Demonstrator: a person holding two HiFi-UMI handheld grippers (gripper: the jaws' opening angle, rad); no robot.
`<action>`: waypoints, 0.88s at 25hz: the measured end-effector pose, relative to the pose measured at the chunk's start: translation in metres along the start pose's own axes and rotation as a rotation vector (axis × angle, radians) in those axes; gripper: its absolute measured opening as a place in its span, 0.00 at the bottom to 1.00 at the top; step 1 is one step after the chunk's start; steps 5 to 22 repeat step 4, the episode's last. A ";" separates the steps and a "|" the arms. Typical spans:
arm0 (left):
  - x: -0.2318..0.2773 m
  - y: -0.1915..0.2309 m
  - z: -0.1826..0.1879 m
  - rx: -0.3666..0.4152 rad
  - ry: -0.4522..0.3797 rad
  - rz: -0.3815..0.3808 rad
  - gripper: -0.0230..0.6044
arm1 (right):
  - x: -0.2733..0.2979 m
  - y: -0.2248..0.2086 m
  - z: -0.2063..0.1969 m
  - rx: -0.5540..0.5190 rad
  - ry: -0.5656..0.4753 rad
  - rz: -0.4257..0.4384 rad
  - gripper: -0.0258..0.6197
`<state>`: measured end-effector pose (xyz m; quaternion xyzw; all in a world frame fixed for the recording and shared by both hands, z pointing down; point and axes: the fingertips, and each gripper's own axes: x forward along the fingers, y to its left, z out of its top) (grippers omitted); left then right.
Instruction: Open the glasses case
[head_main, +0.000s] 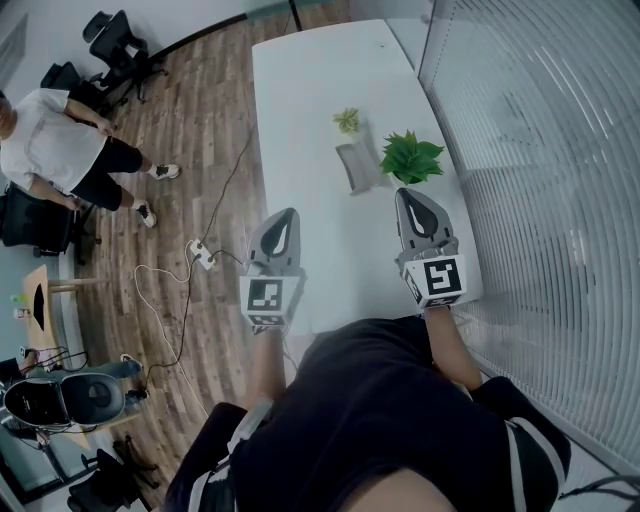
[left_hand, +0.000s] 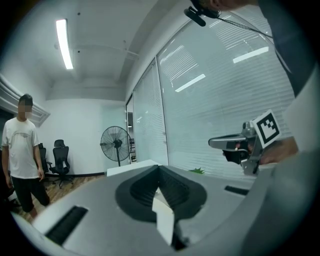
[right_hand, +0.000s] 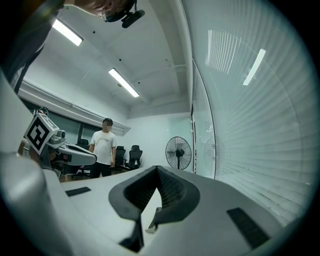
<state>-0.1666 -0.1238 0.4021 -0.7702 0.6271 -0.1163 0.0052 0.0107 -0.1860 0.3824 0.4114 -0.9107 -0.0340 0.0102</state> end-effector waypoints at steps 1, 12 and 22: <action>0.000 0.000 0.000 -0.001 -0.001 0.000 0.04 | 0.000 0.000 0.000 0.001 0.000 0.000 0.06; 0.000 0.001 0.000 0.001 0.000 0.000 0.03 | 0.002 -0.001 0.000 0.004 0.003 -0.003 0.06; 0.000 0.001 0.000 0.001 0.000 0.000 0.03 | 0.002 -0.001 0.000 0.004 0.003 -0.003 0.06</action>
